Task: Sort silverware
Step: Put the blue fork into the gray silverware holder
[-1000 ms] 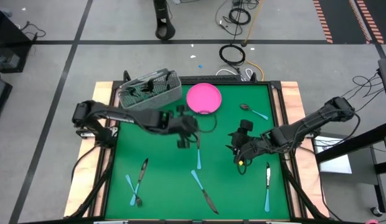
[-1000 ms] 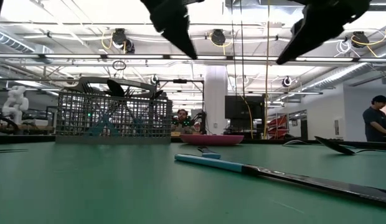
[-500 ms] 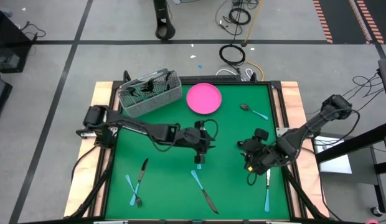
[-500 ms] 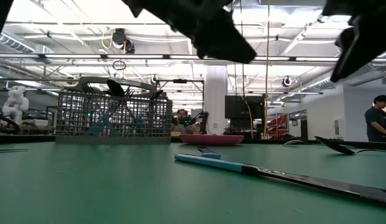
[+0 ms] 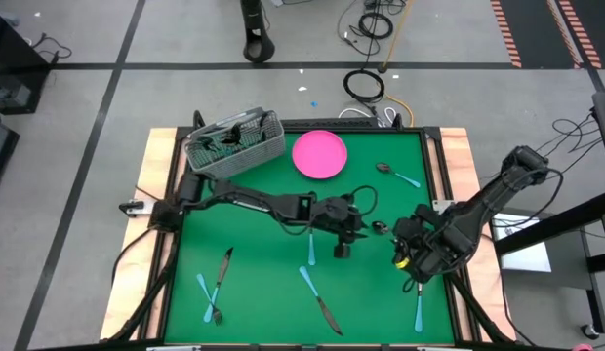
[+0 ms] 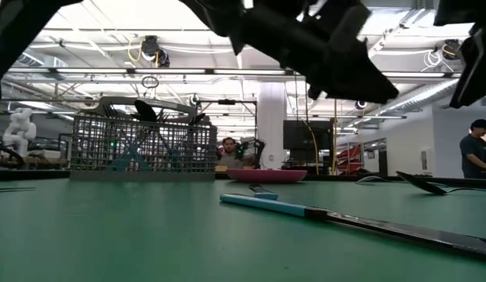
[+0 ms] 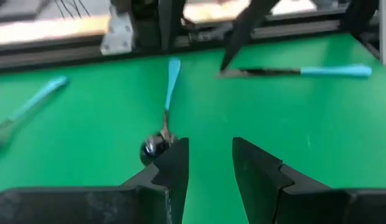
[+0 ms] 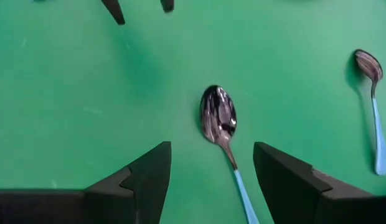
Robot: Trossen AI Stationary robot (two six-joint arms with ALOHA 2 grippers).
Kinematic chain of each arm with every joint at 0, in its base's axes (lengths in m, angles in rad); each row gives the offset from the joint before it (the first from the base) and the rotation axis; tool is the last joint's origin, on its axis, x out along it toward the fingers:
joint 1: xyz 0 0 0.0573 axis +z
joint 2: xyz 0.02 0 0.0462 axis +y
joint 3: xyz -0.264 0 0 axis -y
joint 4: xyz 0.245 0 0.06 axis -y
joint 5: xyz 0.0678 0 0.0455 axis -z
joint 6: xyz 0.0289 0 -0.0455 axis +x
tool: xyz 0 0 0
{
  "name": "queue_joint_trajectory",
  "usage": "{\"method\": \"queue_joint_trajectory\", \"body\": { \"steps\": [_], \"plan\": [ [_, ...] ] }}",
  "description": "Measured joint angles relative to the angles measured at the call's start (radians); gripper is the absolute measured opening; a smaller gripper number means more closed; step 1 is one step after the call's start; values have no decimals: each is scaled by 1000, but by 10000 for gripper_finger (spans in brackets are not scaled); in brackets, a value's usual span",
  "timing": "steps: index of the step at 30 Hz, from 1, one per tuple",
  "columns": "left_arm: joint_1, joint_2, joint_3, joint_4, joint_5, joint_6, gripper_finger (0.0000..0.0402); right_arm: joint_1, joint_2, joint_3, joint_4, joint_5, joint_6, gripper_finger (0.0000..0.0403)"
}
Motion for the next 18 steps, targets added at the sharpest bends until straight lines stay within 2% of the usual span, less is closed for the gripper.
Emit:
{"method": "queue_joint_trajectory", "body": {
  "steps": [3,7,13,16,18],
  "plan": [
    [7,41,45,-8,2,2,125,19,0,0,-41,0,42,217],
    [16,46,54,-102,-8,73,125,35,0,0,-70,0,108,217],
    [47,-97,43,-287,-33,107,125,41,0,-39,-18,-11,85,217],
    [68,-192,-30,-387,-85,124,125,32,0,-54,-48,-87,35,217],
    [82,-265,-122,-398,-117,120,125,22,-1,-55,-90,-148,25,217]
  ]
}}
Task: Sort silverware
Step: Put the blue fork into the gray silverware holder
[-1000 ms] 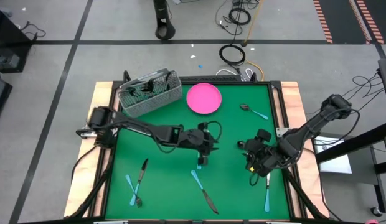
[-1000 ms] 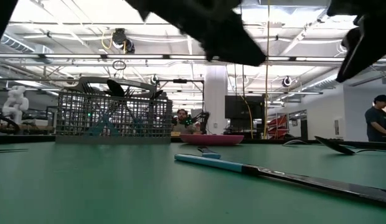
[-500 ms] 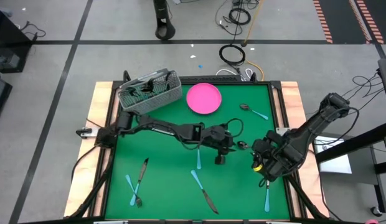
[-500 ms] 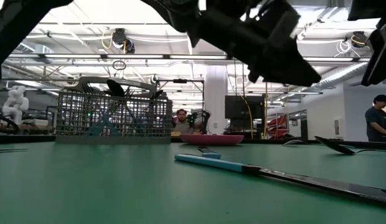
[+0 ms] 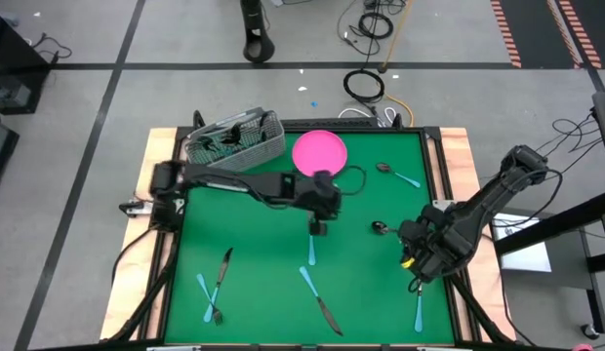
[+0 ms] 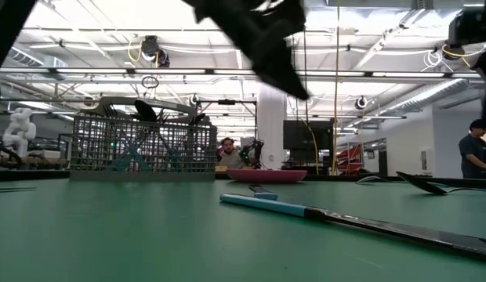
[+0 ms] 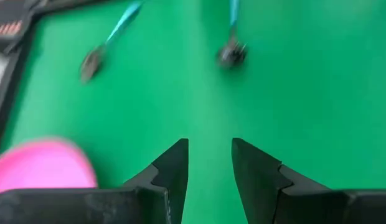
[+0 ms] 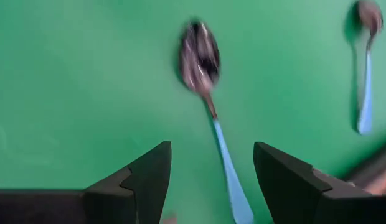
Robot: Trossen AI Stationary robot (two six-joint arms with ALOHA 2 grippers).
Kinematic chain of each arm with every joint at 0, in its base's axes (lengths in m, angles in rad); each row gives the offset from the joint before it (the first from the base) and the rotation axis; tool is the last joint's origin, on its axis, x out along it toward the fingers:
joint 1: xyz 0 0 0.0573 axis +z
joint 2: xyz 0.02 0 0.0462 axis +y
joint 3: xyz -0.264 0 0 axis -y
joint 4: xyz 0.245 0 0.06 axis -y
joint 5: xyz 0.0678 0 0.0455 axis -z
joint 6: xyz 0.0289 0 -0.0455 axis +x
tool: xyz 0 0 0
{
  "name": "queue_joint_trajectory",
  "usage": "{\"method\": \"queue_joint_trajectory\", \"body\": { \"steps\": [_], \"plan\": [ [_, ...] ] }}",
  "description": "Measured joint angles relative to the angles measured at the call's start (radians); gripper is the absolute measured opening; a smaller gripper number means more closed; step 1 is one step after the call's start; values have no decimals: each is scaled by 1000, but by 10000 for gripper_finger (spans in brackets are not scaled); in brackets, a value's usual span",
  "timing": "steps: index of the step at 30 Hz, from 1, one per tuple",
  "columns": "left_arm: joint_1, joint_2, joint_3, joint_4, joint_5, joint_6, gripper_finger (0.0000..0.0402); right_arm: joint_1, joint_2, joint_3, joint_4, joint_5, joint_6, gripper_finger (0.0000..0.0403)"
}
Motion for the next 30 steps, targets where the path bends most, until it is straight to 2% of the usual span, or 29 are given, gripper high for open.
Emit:
{"method": "queue_joint_trajectory", "body": {
  "steps": [3,9,12,17,21,24,30],
  "plan": [
    [18,-154,-165,27,-49,-42,125,-22,-9,0,-27,-54,-13,217],
    [12,-523,-455,82,-72,-126,125,-88,-39,-13,-25,-58,-154,217],
    [-15,-723,-521,91,-63,-164,125,-138,-73,-45,-8,-74,-194,217],
    [-73,-957,-543,-44,7,-286,125,-203,-141,-123,119,-137,-279,217],
    [-136,-1033,-568,-31,-54,-305,125,-237,-172,-183,201,-150,-352,217],
    [-167,-1033,-642,76,-100,-265,125,-263,-180,-217,219,-154,-380,217],
    [-181,-1007,-797,321,-97,-225,125,-322,-181,-232,266,-219,-461,217]
  ]
}}
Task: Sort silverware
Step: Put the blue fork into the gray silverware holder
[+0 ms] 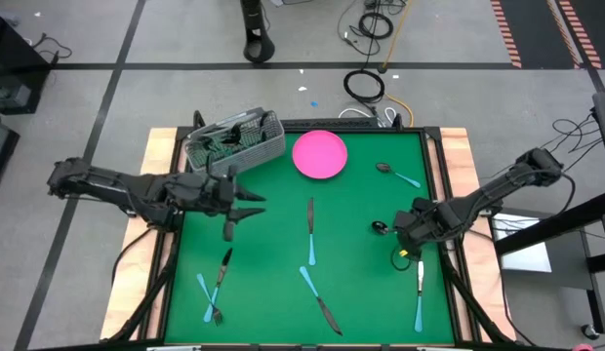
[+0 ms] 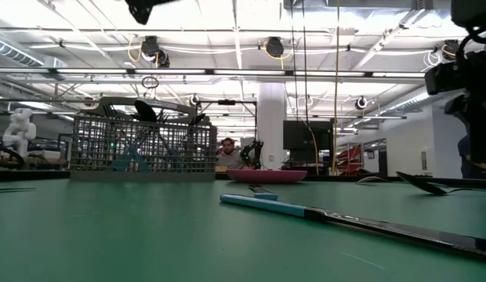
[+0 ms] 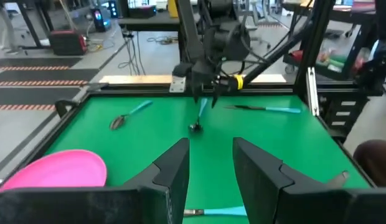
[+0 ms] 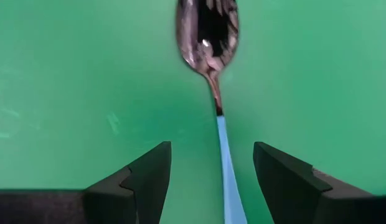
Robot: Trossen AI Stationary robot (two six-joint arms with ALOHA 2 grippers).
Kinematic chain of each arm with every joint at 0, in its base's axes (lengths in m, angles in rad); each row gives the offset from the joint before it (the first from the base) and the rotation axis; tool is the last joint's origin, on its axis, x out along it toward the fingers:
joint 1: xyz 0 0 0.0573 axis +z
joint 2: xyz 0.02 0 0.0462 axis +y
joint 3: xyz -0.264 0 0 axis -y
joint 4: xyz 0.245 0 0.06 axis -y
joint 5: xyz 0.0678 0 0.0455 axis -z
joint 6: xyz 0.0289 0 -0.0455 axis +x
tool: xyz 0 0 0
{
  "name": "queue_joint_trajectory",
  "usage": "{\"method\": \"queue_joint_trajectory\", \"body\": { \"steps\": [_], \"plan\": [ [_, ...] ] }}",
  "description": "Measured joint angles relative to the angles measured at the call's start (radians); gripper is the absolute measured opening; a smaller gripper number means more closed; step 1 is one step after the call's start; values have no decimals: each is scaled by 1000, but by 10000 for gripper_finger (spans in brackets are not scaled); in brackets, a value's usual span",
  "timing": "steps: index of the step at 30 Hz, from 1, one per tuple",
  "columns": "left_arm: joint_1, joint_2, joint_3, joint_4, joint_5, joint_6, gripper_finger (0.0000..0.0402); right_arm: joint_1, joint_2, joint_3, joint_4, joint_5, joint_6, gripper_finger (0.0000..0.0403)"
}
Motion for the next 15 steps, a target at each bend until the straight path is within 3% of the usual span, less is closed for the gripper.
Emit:
{"method": "queue_joint_trajectory", "body": {
  "steps": [6,15],
  "plan": [
    [1,7,-139,220,0,19,125,-67,0,0,58,-9,-111,217],
    [1,6,-172,227,3,-34,125,-116,0,0,71,-11,-157,217]
  ]
}}
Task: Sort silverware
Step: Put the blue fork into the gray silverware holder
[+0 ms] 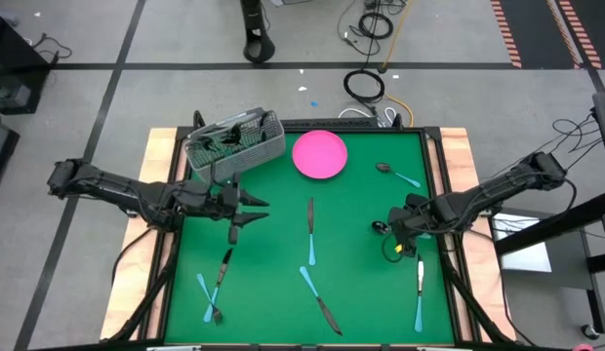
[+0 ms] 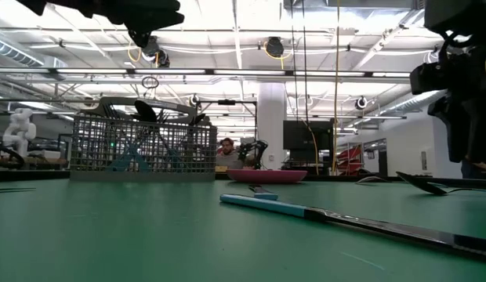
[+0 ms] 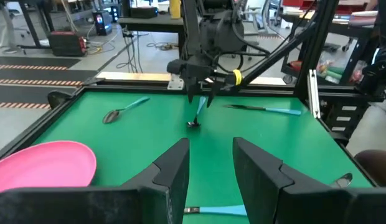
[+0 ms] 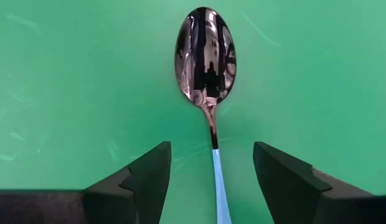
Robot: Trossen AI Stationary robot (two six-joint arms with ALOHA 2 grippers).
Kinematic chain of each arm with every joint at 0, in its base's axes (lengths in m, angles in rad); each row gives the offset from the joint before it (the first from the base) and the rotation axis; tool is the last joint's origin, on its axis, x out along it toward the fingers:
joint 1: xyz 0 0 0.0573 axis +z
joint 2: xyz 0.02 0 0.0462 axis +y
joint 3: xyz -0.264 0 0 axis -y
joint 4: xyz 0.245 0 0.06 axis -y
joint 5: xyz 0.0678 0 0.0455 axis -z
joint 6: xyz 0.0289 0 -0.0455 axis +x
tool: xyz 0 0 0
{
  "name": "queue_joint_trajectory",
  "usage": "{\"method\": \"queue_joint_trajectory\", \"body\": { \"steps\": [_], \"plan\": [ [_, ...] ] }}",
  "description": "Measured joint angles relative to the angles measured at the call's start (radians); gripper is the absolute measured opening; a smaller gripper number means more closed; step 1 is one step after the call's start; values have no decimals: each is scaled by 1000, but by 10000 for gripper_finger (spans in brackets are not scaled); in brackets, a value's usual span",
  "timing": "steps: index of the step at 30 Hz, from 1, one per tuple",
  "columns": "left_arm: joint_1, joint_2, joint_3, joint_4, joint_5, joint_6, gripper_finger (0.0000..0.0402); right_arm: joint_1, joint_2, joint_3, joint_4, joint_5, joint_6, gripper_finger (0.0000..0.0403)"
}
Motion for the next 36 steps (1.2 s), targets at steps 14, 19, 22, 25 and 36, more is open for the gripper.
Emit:
{"method": "queue_joint_trajectory", "body": {
  "steps": [14,19,22,25,36],
  "plan": [
    [-7,0,0,-101,72,-78,125,-4,0,0,-1,-43,-1,217],
    [-56,1,17,-234,140,-131,125,-4,0,0,31,-41,22,217],
    [-102,6,62,-306,127,-156,125,-4,0,0,70,-40,24,217],
    [-149,14,128,-377,83,-157,125,-4,0,0,108,-40,24,217],
    [-302,196,493,-870,-109,-158,125,-3,0,0,149,-35,13,217]
  ]
}}
